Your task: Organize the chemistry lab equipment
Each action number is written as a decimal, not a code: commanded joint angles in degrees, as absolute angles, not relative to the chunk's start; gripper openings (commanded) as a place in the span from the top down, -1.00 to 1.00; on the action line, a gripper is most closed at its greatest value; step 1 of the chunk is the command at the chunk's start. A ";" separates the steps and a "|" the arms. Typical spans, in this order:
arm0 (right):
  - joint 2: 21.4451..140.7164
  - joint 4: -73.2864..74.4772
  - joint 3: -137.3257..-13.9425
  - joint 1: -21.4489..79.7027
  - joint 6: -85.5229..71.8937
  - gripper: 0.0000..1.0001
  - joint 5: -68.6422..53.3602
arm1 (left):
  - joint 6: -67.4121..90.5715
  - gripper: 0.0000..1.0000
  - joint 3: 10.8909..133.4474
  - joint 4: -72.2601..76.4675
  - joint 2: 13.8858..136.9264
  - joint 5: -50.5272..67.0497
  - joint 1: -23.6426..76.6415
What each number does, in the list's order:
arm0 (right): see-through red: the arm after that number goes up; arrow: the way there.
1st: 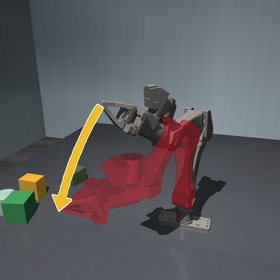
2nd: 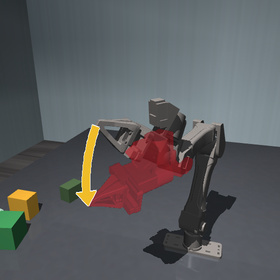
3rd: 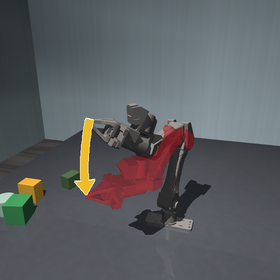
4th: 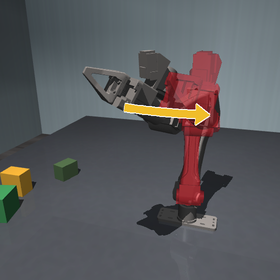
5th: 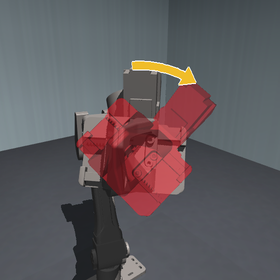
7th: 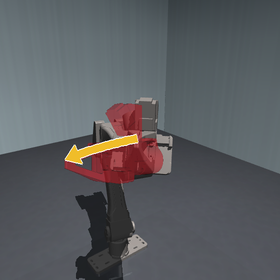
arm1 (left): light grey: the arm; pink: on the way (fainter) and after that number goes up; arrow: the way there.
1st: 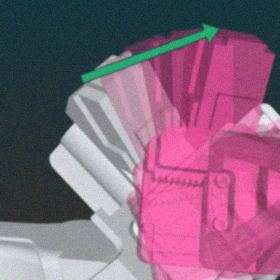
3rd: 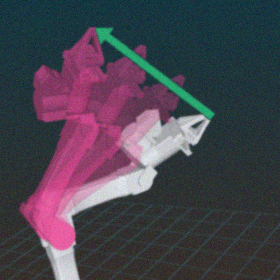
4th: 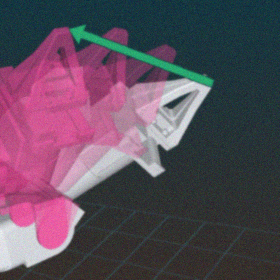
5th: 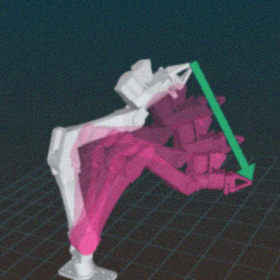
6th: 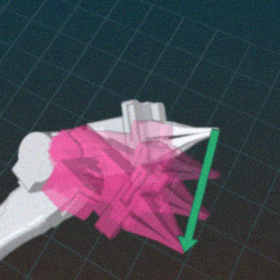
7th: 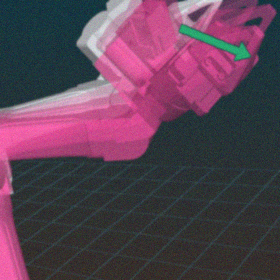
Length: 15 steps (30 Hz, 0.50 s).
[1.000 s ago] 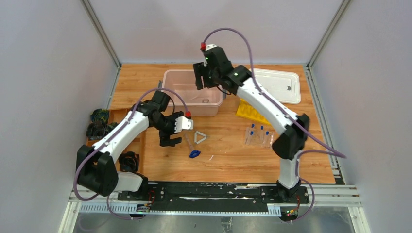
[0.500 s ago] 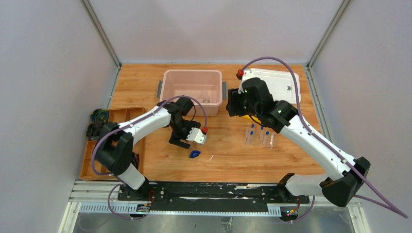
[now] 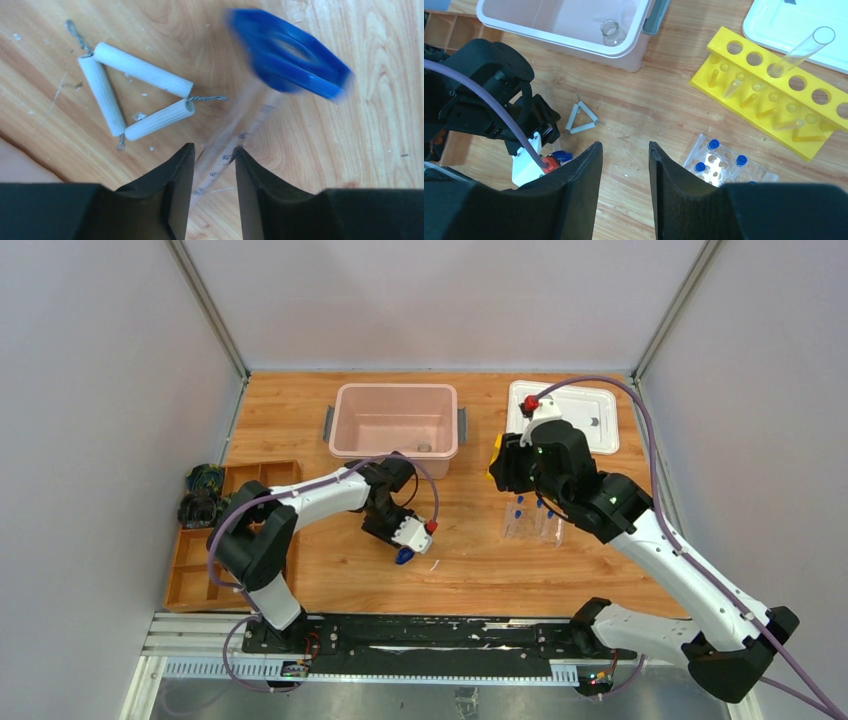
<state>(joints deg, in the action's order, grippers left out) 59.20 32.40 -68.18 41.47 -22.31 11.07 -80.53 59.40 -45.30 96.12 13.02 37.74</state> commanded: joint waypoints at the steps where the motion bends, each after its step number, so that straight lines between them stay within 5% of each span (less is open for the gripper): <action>1: 57.87 34.58 -67.19 40.57 -22.75 0.15 13.68 | -81.76 0.26 56.69 -43.69 96.81 11.42 38.75; 7: 57.48 34.84 -67.49 40.18 -22.31 0.20 13.93 | -79.64 0.43 53.15 -43.13 93.95 12.53 39.81; 13: 57.50 35.91 -68.35 39.73 -21.91 0.26 13.81 | -72.85 1.00 51.47 -42.99 89.18 14.38 40.78; 15: 57.14 36.32 -68.49 39.48 -21.85 0.27 13.88 | -68.33 1.00 52.93 -43.27 86.36 14.54 40.78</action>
<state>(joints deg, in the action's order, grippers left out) 58.52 34.74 -67.88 40.71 -22.28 12.29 -76.12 51.96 -42.72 91.18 12.27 40.18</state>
